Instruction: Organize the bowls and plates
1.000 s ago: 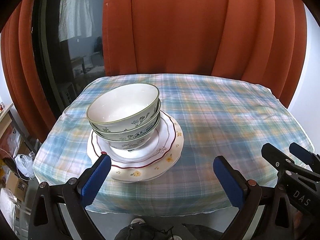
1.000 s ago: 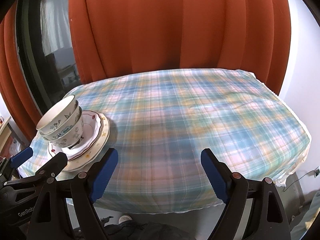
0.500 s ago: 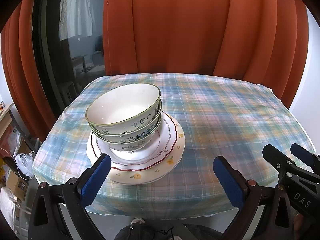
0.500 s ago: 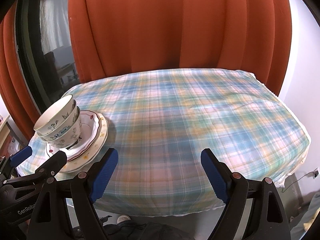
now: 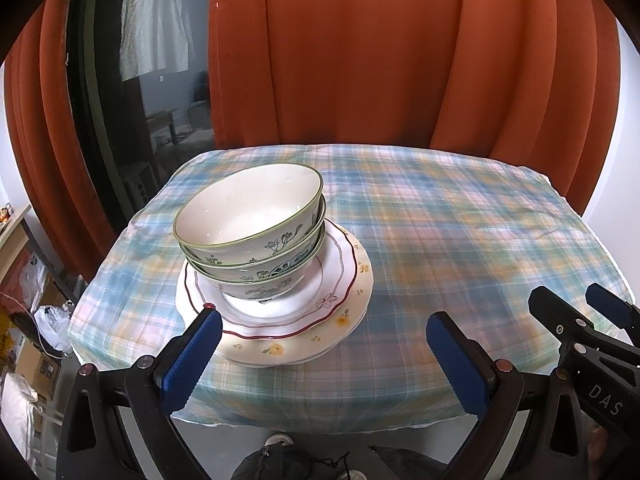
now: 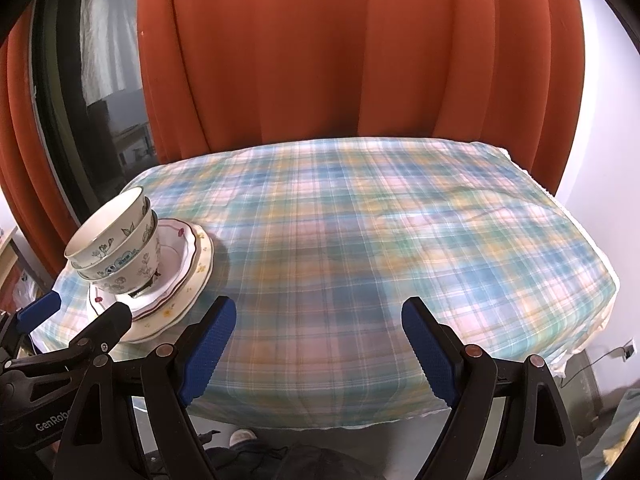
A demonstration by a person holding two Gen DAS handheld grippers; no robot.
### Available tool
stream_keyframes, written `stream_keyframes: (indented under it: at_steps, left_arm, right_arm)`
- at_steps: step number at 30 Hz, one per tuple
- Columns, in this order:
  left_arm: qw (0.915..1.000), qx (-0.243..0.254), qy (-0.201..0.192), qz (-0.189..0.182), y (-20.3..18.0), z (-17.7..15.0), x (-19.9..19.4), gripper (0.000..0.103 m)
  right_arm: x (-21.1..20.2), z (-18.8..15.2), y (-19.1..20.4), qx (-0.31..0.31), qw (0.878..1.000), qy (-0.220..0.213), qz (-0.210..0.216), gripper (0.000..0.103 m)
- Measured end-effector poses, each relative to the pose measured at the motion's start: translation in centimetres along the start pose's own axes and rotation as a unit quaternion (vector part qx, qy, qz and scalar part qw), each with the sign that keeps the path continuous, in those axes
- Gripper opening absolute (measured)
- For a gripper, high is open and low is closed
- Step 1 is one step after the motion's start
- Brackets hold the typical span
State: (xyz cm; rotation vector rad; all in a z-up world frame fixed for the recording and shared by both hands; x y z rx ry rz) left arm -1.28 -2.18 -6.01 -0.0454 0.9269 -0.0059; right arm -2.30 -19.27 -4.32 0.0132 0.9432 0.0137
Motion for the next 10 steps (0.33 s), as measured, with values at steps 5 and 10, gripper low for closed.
stream_keyframes:
  at_steps: [5, 10]
  left_arm:
    - [1.0000, -0.002, -0.003, 0.001, -0.07, -0.03, -0.14, 0.103]
    - [1.0000, -0.001, -0.004, 0.000, -0.16, 0.01, -0.26, 0.103]
  right_arm:
    - [0.00, 0.01, 0.06, 0.001, 1.000, 0.000, 0.001, 0.087]
    - [-0.02, 0.07, 0.03, 0.001, 1.000, -0.001, 0.000, 0.088]
Point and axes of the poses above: each gripper's, at about its wrist camera, not at the fingertips, and x roughly the way its jaws point, y to its left, z to its top, the point moved 4 cm from there along x, roughly the way its jaws point, and after that the axes turned 12 degrees about y, right-handed, at the moved point
